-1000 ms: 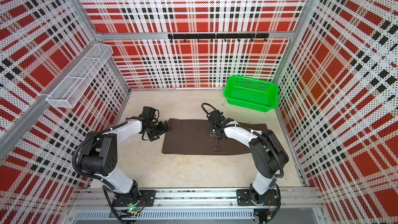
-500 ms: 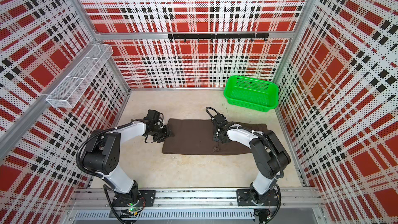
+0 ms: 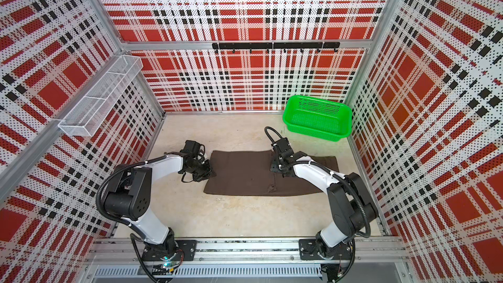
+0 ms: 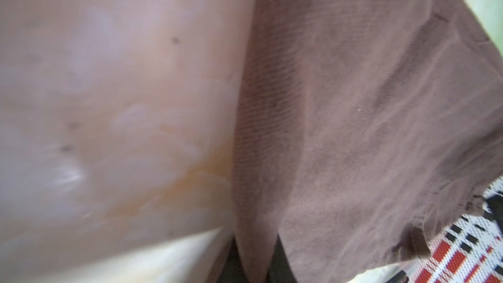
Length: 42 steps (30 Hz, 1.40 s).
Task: Fold and stack the trousers
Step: Fold the trousers at the center of the table.
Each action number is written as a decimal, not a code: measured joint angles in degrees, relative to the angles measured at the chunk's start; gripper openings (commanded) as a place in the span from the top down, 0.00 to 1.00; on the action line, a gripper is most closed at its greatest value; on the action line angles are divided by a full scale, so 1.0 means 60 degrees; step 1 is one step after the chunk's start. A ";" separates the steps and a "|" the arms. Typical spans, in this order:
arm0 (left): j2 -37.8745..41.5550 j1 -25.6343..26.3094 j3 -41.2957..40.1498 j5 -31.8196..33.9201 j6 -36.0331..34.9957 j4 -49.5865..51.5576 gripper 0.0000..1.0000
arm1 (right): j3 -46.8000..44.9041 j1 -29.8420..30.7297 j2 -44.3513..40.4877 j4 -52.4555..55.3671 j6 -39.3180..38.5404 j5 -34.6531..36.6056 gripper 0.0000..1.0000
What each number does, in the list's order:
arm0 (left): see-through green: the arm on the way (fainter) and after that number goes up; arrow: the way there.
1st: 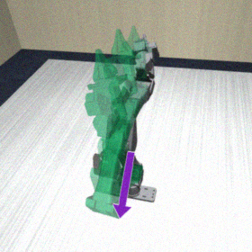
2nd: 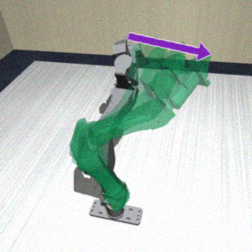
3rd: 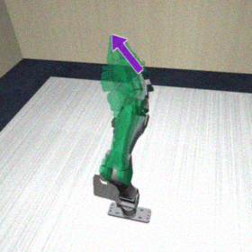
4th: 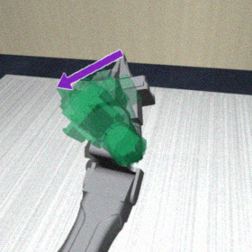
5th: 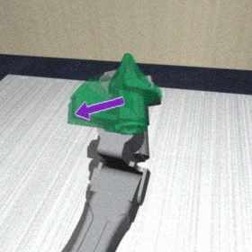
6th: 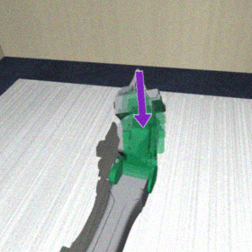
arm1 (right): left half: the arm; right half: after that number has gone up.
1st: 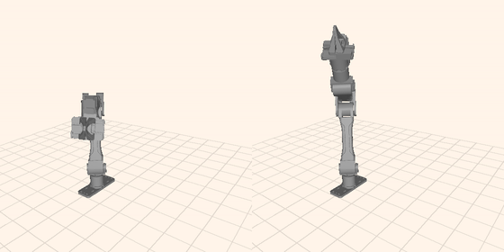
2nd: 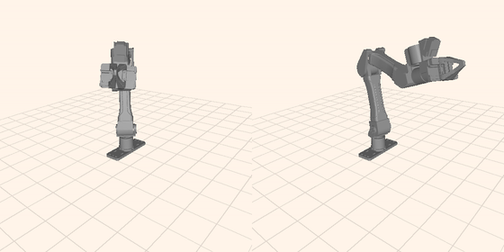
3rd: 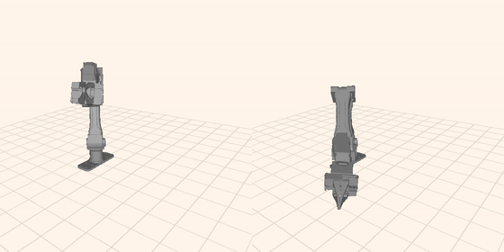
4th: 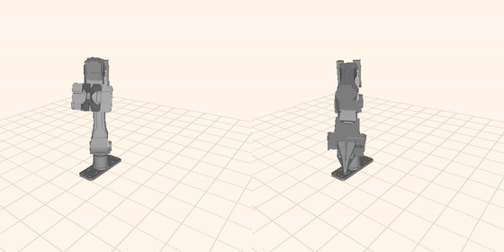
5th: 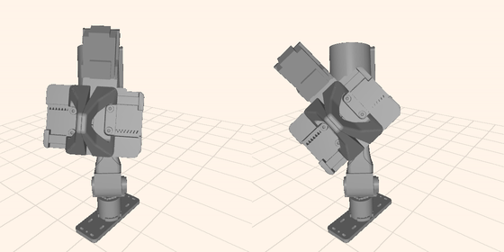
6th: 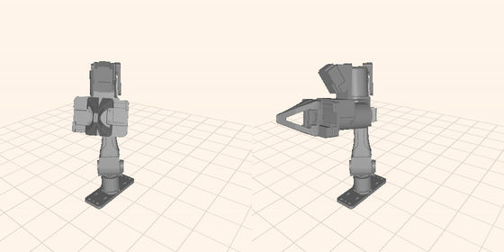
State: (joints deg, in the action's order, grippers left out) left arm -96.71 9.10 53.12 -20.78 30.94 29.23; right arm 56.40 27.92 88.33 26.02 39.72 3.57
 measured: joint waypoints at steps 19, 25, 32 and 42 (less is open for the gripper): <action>0.0976 -0.2714 0.2433 0.4903 -0.1031 0.3548 1.00 | -0.1297 -0.2419 -0.0652 -0.0557 -0.0911 -0.0994 0.39; 0.0973 -0.3013 0.3031 0.5289 -0.1246 0.3938 1.00 | -0.1322 -0.2594 -0.0237 -0.1282 -0.1362 -0.2269 0.39; 0.0976 -0.2310 0.3559 0.4841 -0.1355 0.4138 1.00 | -0.1322 -0.2594 0.0798 -0.2149 -0.1541 -0.3577 0.42; 0.1166 -0.0302 0.5104 0.3592 -0.1133 0.4473 1.00 | -0.1249 -0.2612 0.1734 -0.2965 -0.1541 -0.4823 0.60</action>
State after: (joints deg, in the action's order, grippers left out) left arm -89.71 7.29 83.74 0.78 24.14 56.07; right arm 48.90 12.25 98.74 8.23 30.48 -25.36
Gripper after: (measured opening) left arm 0.090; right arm 0.427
